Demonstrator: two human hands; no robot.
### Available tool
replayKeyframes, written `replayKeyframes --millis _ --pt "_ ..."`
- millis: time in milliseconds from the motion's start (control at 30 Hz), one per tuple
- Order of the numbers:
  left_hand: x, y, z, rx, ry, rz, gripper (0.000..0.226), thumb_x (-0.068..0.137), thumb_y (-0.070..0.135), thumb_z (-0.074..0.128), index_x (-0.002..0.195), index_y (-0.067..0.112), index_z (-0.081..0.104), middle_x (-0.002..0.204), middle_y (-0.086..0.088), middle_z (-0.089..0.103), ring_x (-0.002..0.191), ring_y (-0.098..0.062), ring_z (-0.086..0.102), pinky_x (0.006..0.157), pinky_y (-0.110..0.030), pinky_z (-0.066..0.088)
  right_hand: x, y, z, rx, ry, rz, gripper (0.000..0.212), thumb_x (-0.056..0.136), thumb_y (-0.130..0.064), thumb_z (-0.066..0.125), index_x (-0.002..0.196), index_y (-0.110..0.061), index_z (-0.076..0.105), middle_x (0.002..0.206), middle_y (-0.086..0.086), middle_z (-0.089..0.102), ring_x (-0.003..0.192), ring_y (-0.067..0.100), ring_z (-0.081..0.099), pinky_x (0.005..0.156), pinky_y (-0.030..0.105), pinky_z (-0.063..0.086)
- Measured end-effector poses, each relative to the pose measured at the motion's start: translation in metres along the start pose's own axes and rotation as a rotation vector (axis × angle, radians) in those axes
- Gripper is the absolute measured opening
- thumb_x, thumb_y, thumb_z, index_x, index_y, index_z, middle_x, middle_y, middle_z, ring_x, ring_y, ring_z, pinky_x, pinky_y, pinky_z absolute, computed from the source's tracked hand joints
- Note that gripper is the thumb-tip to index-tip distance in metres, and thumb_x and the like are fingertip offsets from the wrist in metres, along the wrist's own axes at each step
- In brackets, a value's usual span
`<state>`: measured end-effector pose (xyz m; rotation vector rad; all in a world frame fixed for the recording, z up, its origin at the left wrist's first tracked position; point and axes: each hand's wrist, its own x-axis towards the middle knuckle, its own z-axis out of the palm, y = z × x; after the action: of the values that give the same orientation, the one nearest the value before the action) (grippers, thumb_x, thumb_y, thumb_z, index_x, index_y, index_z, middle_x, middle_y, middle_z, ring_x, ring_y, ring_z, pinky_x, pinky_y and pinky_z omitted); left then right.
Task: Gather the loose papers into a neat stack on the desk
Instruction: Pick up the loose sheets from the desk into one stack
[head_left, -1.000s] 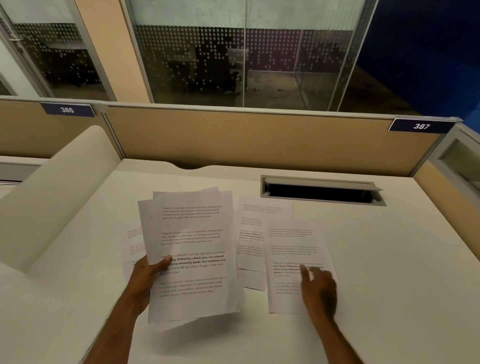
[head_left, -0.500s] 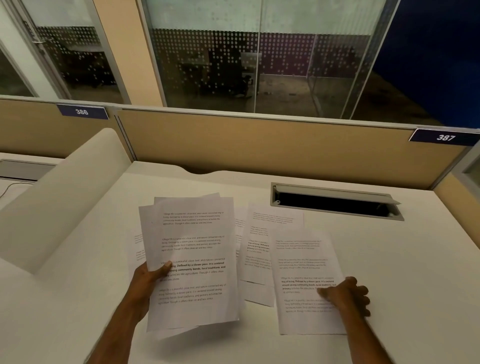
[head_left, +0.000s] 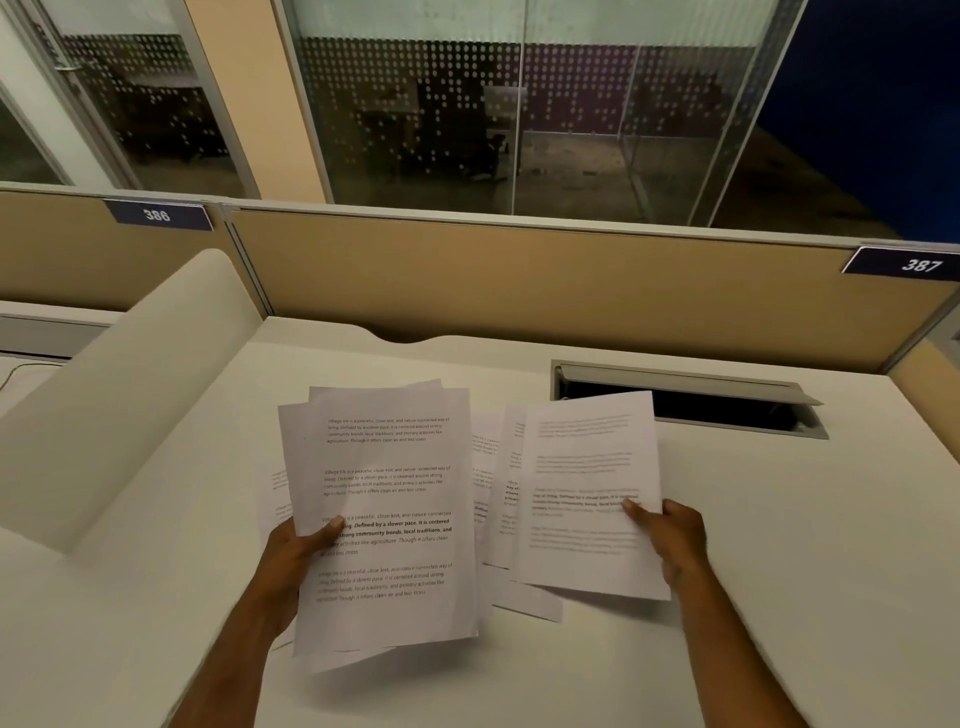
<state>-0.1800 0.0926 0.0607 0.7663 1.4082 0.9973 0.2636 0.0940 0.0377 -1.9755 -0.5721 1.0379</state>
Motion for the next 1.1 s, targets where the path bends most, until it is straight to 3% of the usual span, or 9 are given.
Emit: replayKeyframes --millis 100,200,267,367,467,667,800,933,1100 --pt "0.005 0.002 -0.003 0.001 0.002 0.004 0.026 0.094 0.012 0.064 0.119 0.012 0.064 0.105 -0.021 0.078 0.087 -0.046 0.076 0.073 -0.059 0.062 0.011 0.0 0.038 -0.262 0.082 -0.007 0.031 0.076 -0.028 0.083 0.088 -0.002 0.071 0.098 0.019 0.074 0.087 0.037 0.07 0.078 0.045 0.06" --pt "0.01 0.005 -0.005 0.0 -0.004 0.01 0.023 0.094 0.012 0.063 0.117 0.013 0.065 0.104 -0.021 0.079 0.087 -0.045 0.076 0.071 -0.057 0.063 0.01 0.005 0.067 -0.545 0.161 0.031 0.055 0.076 -0.035 0.081 0.112 0.002 0.063 0.121 0.024 0.06 0.109 0.04 0.057 0.079 0.041 0.054" --pt "0.014 0.006 -0.006 -0.003 -0.008 0.009 0.023 0.094 0.012 0.063 0.116 0.013 0.065 0.104 -0.02 0.079 0.086 -0.045 0.076 0.07 -0.056 0.063 0.005 0.005 0.078 -0.607 0.191 0.052 0.064 0.075 -0.033 0.083 0.122 -0.001 0.053 0.127 0.024 0.05 0.116 0.041 0.052 0.085 0.047 0.052" --pt "0.02 0.007 -0.008 0.005 -0.012 0.006 0.025 0.093 0.013 0.064 0.118 0.012 0.064 0.105 -0.021 0.078 0.088 -0.047 0.075 0.073 -0.059 0.062 0.013 0.005 0.085 -0.519 0.162 0.144 0.071 0.071 -0.029 0.086 0.125 -0.006 0.047 0.126 0.022 0.055 0.113 0.041 0.056 0.092 0.051 0.05" --pt "0.025 0.007 -0.008 0.012 -0.023 0.009 0.025 0.094 0.013 0.064 0.118 0.012 0.064 0.105 -0.02 0.078 0.089 -0.047 0.075 0.076 -0.062 0.061 0.027 0.01 0.078 -0.423 0.099 0.202 0.061 0.064 -0.027 0.086 0.114 -0.005 0.059 0.108 0.017 0.069 0.095 0.039 0.066 0.088 0.05 0.055" --pt "0.026 0.016 -0.008 -0.017 -0.04 0.038 0.028 0.093 0.014 0.065 0.12 0.01 0.064 0.107 -0.021 0.078 0.09 -0.046 0.075 0.078 -0.062 0.061 -0.009 -0.041 0.045 -0.211 -0.036 -0.151 0.027 0.091 -0.026 0.067 0.112 -0.008 0.066 0.111 0.015 0.072 0.092 0.033 0.069 0.082 0.043 0.058" --pt "0.023 0.023 -0.013 -0.039 -0.035 0.055 0.029 0.092 0.012 0.066 0.121 0.008 0.065 0.11 -0.023 0.077 0.093 -0.047 0.074 0.083 -0.063 0.059 -0.062 -0.088 0.005 -0.057 -0.096 -0.354 0.023 0.093 -0.029 0.065 0.11 -0.015 0.068 0.101 0.006 0.074 0.086 0.028 0.071 0.073 0.038 0.056" --pt "0.017 0.029 -0.012 -0.042 -0.046 0.081 0.032 0.092 0.013 0.067 0.124 0.008 0.064 0.11 -0.022 0.077 0.095 -0.046 0.074 0.085 -0.062 0.058 -0.102 -0.108 -0.014 0.088 -0.282 -0.384 0.021 0.089 -0.03 0.069 0.106 -0.018 0.071 0.094 0.004 0.079 0.083 0.028 0.076 0.073 0.039 0.059" --pt "0.001 0.036 0.001 -0.069 -0.121 0.093 0.049 0.083 0.02 0.076 0.128 0.007 0.062 0.114 -0.022 0.076 0.1 -0.046 0.073 0.085 -0.058 0.06 -0.116 -0.087 0.04 0.14 -0.53 -0.286 0.03 0.088 -0.026 0.07 0.112 -0.009 0.07 0.099 0.011 0.079 0.088 0.033 0.076 0.078 0.044 0.061"
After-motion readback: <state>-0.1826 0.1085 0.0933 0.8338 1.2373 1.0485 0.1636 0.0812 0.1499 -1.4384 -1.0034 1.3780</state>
